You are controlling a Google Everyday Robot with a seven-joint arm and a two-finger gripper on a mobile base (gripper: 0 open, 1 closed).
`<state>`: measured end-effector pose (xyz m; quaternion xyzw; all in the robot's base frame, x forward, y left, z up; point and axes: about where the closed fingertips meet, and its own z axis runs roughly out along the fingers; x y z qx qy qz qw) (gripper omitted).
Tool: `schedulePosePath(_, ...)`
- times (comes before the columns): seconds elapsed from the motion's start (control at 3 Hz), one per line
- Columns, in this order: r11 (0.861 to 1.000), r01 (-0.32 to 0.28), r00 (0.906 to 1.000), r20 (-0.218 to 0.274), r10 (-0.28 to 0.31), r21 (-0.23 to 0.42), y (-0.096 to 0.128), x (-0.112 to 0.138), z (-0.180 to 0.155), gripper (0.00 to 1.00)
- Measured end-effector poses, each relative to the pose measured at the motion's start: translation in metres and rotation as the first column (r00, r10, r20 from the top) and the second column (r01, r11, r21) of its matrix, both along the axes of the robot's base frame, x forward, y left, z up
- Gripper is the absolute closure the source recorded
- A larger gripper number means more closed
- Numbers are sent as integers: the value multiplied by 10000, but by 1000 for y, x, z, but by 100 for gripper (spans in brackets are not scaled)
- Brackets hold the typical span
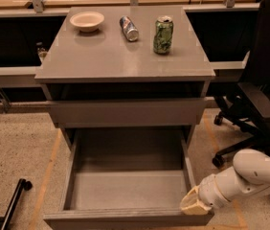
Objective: Close middle drawer
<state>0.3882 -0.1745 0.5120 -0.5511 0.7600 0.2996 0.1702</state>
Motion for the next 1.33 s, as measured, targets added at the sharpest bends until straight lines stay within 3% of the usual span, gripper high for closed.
schedulePosePath(0.33, 9998, 73, 9897, -1427, -95, -158, 0, -40, -33, 100)
schedulePosePath(0.67, 9997, 209, 9721, -2333, -236, -143, 4, -60, -70, 100)
schedulePosePath(1.0, 9996, 244, 9731, -2289, -263, -111, 4, -57, -72, 100)
schedulePosePath(1.33, 9995, 306, 9789, -2022, -291, 45, 7, -32, -86, 100)
